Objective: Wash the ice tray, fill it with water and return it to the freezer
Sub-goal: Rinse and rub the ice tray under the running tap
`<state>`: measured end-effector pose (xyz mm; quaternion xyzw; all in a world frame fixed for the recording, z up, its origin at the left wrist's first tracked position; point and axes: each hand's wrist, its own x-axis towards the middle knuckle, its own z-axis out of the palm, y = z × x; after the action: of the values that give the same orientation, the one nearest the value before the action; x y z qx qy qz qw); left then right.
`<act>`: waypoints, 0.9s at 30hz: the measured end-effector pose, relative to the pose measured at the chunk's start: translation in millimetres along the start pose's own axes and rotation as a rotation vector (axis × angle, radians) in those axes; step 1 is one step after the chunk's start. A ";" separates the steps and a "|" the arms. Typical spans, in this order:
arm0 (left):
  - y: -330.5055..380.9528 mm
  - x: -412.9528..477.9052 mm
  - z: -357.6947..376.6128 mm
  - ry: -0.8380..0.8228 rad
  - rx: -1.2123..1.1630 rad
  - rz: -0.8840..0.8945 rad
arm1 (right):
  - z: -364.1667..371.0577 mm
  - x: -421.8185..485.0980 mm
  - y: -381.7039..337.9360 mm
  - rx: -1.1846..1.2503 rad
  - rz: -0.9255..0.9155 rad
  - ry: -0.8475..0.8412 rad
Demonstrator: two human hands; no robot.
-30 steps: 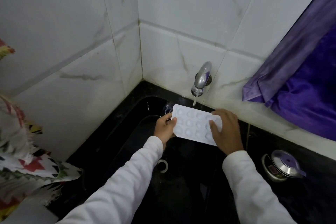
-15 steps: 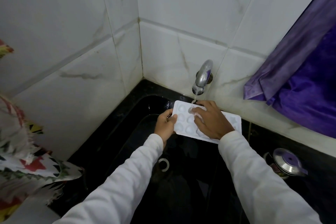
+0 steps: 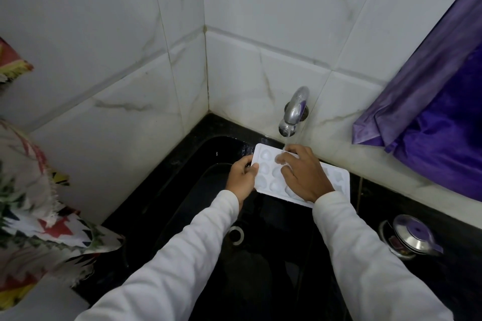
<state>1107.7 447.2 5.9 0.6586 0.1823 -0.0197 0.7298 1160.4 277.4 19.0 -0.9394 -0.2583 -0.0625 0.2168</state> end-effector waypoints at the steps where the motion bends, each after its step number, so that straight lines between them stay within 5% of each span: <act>1: -1.0 -0.1 -0.7 0.000 0.003 0.001 | 0.4 -1.1 -0.4 0.024 0.027 -0.003; 15: -6.3 8.4 0.4 0.008 0.057 -0.017 | 8.1 -8.2 2.0 0.276 0.145 0.045; 27: 6.7 27.6 17.1 0.044 -0.059 -0.074 | 12.0 -4.3 7.5 0.079 0.095 -0.012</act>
<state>1139.3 437.3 5.3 0.6300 0.2228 -0.0267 0.7435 1160.6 274.9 4.4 -0.9416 -0.2170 -0.0360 0.2550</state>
